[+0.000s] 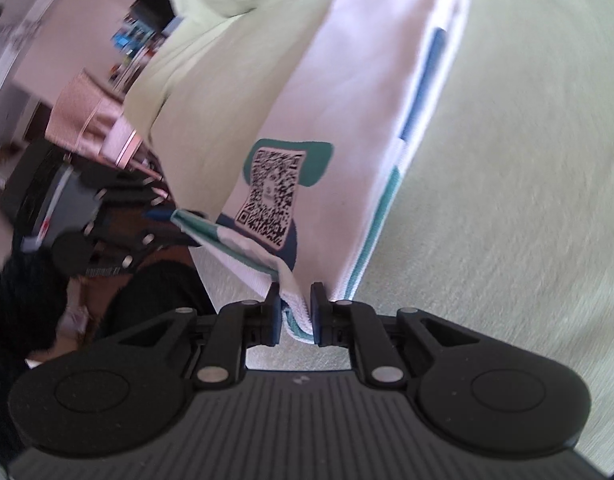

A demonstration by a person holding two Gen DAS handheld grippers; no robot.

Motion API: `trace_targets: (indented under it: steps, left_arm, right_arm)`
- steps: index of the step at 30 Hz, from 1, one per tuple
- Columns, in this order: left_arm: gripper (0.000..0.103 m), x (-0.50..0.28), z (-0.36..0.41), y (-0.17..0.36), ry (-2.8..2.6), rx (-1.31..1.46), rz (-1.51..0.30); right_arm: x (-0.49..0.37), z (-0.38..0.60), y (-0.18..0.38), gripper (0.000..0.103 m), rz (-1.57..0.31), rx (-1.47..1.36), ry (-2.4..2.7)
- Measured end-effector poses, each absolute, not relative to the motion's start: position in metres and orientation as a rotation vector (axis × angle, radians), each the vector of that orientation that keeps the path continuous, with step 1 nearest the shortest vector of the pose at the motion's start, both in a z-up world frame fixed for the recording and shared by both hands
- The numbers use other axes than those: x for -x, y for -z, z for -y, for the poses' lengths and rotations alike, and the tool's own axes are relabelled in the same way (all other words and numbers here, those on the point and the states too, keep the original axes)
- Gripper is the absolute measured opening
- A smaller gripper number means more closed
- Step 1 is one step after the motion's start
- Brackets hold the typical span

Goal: Fold shopping bag

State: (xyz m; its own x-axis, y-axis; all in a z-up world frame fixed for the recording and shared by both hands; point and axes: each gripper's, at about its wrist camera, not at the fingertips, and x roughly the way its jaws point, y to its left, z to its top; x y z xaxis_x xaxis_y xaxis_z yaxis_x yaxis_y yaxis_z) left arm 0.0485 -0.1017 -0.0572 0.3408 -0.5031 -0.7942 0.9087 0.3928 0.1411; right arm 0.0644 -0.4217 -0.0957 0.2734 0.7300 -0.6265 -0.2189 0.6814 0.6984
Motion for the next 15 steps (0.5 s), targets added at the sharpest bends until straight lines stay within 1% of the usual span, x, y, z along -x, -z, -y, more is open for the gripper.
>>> trace_targets:
  steps: [4, 7, 12, 15]
  left_arm:
    - [0.013, -0.038, 0.108, 0.051, 0.992, -0.669, -0.657]
    - [0.013, -0.043, 0.110, 0.053, 0.973, -0.686, -0.662]
    - [0.013, -0.039, 0.098, 0.043, 0.968, -0.642, -0.654]
    - [0.013, -0.031, 0.106, 0.046, 1.015, -0.653, -0.637]
  right_arm:
    - [-0.077, 0.415, 0.096, 0.007, -1.215, -0.572, -0.606]
    - [-0.080, 0.417, 0.095, 0.007, -1.254, -0.620, -0.557]
    - [-0.084, 0.410, 0.104, 0.007, -1.276, -0.662, -0.516]
    - [-0.088, 0.406, 0.109, 0.007, -1.295, -0.678, -0.503]
